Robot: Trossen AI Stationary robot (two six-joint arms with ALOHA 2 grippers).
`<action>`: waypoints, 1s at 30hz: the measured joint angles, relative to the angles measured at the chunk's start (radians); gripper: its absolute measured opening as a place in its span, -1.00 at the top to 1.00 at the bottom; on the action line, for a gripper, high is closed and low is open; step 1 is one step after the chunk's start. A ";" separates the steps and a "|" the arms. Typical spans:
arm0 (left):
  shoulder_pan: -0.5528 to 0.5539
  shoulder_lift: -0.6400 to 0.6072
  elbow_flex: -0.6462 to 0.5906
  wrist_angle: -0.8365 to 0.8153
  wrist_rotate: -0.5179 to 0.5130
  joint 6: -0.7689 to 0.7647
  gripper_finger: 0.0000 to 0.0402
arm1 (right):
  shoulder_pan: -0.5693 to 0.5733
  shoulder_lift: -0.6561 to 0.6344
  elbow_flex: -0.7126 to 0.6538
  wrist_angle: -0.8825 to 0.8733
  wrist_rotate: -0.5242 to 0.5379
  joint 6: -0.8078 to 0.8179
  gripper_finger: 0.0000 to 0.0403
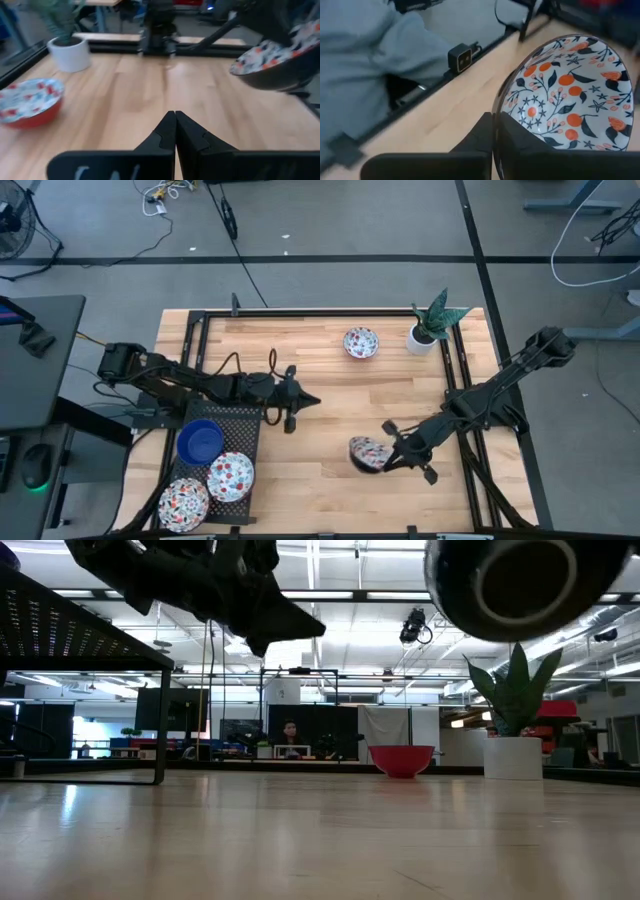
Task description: Pick & Place Mini bowls
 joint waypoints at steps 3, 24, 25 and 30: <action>-0.029 0.000 0.002 0.025 0.002 0.001 0.98 | 0.000 0.055 0.000 0.076 0.010 -0.178 0.94; -0.281 0.000 0.596 -0.663 0.036 0.161 0.50 | -0.095 0.144 0.085 0.096 -0.012 -0.703 0.95; -0.294 0.000 0.622 -0.707 0.035 0.161 0.43 | -0.105 0.149 0.116 0.045 -0.012 -0.718 0.95; -0.345 0.000 0.675 -0.859 -0.014 0.137 0.09 | -0.167 0.211 0.295 -0.230 -0.082 -0.787 0.95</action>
